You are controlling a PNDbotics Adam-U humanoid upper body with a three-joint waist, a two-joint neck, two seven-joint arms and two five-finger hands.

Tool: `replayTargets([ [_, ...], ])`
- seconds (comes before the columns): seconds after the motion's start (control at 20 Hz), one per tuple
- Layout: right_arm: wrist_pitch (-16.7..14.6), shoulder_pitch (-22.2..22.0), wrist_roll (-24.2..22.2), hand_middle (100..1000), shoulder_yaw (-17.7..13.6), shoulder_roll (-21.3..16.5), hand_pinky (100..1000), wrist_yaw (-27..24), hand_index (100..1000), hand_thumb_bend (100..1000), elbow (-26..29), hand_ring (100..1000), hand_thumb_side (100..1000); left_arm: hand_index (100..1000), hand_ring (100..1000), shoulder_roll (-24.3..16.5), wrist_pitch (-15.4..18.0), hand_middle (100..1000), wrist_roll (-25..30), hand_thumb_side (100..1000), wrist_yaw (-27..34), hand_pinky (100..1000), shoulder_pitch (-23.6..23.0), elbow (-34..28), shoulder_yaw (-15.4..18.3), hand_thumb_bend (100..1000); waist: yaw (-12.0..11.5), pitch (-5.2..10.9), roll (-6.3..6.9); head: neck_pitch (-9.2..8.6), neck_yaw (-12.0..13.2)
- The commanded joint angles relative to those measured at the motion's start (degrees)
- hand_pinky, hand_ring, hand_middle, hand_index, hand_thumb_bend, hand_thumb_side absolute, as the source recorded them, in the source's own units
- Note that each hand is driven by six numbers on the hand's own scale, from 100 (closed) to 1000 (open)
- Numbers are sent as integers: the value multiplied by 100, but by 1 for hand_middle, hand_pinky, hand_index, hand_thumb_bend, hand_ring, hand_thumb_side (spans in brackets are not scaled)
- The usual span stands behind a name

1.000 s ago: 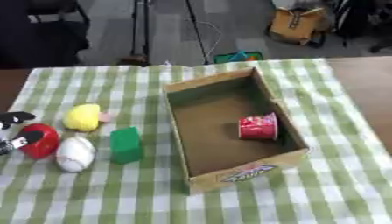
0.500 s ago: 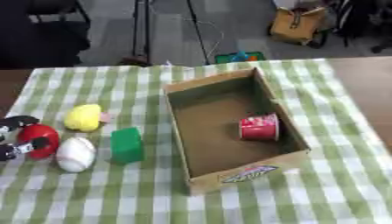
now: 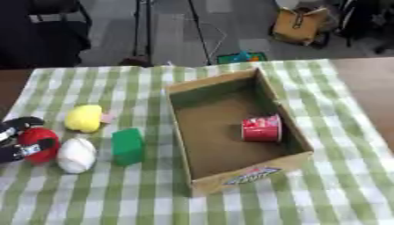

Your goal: Pick up objects on the table and place them in the box.

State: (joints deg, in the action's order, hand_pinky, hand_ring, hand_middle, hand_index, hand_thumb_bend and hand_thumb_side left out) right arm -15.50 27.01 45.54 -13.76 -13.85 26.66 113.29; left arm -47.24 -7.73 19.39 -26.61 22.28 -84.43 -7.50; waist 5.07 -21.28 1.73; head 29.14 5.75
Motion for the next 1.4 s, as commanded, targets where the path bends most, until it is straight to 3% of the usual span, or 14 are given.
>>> replayTargets([
  [0.05,-17,54,-9,530,-33,-83,495,-27,674,100,130,572,763,1000,927,-117,14,1000,4,958,-83,809,94,-1,19,738,1,92,6,-46,23],
  [0.15,-19,55,-3,529,-35,-83,495,-39,672,100,130,572,766,1000,924,-105,30,1000,35,928,-92,780,103,12,9,749,-1,87,9,-44,24],
  [0.2,-21,57,0,529,-35,-84,496,-44,671,100,130,573,767,1000,917,-99,40,1000,51,924,-83,722,102,20,3,729,0,86,8,-45,25],
  [0.45,-27,59,14,529,-38,-85,497,-62,671,100,130,573,769,1000,924,-106,87,1000,114,906,14,699,92,52,1,725,-1,87,6,-47,26],
  [0.55,-28,59,12,528,-33,-83,498,-70,670,100,130,573,773,1000,954,-127,136,1000,273,861,126,722,103,36,-8,751,-6,93,6,-38,28],
  [0.6,-27,57,10,527,-31,-83,498,-73,669,100,130,572,771,1000,963,-140,152,1000,331,915,195,742,119,16,13,867,-10,96,6,-34,26],
  [0.65,-24,56,10,527,-30,-83,498,-78,669,100,130,572,771,1000,963,-150,160,1000,354,915,258,742,130,-2,35,867,-13,97,7,-32,24],
  [0.7,-22,54,8,526,-28,-83,497,-83,669,100,130,570,774,1000,967,-158,170,1000,349,969,316,749,141,-20,56,873,-16,100,8,-31,23],
  [1.4,-44,43,3,526,-14,-99,498,-110,669,100,130,566,774,1000,981,-376,80,1000,706,945,368,780,235,-128,173,765,-31,131,39,-23,8],
])
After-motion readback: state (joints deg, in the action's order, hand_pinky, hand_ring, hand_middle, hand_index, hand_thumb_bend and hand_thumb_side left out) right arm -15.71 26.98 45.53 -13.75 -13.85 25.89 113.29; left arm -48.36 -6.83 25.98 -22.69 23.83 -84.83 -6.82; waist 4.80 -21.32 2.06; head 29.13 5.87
